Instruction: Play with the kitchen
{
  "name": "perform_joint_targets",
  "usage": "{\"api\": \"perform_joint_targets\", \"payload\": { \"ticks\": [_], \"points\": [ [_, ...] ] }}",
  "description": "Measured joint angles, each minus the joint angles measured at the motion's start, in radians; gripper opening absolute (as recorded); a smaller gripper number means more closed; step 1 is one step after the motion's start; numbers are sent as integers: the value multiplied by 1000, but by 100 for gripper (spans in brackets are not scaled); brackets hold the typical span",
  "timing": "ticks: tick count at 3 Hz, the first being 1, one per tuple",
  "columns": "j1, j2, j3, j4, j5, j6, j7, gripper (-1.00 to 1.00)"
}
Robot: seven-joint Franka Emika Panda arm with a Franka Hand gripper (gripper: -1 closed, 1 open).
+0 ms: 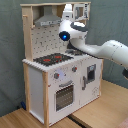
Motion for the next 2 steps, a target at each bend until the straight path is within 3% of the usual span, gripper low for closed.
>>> {"api": "perform_joint_targets", "payload": {
  "ticks": [1, 2],
  "points": [
    [-62, 0, 2, 56, 61, 0, -24, -100],
    [-103, 33, 10, 57, 98, -66, -71, -100]
  ]
}}
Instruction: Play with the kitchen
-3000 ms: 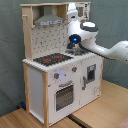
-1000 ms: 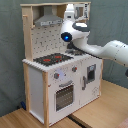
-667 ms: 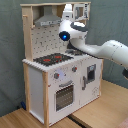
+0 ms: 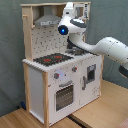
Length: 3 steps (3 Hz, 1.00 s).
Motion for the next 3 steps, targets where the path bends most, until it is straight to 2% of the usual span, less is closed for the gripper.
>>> {"api": "perform_joint_targets", "payload": {
  "ticks": [1, 2, 3],
  "points": [
    [25, 2, -1, -19, 1, -97, -15, -100],
    [74, 9, -27, -86, 1, -161, -26, -100],
    [149, 10, -54, -156, 1, -170, -33, -100]
  ]
}}
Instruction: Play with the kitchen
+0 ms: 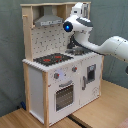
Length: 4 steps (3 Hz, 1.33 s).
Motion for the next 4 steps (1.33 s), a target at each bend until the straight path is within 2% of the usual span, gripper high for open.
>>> {"api": "perform_joint_targets", "payload": {
  "ticks": [2, 3, 4],
  "points": [
    [137, 1, -78, -146, 0, 22, -22, -100],
    [165, 1, -90, -225, 0, 83, -22, -100],
    [228, 1, -134, -293, -2, 112, -41, -100]
  ]
}}
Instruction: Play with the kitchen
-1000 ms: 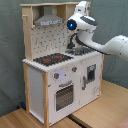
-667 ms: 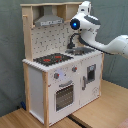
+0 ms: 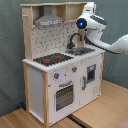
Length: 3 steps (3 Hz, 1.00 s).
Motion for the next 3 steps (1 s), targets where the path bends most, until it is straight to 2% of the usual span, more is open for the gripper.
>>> {"api": "perform_joint_targets", "payload": {
  "ticks": [1, 2, 3],
  "points": [
    [60, -4, -17, -85, -2, 23, 0, -100],
    [114, -5, -43, -118, -4, 95, -14, -100],
    [116, -5, -43, -118, -4, 117, -11, -100]
  ]
}}
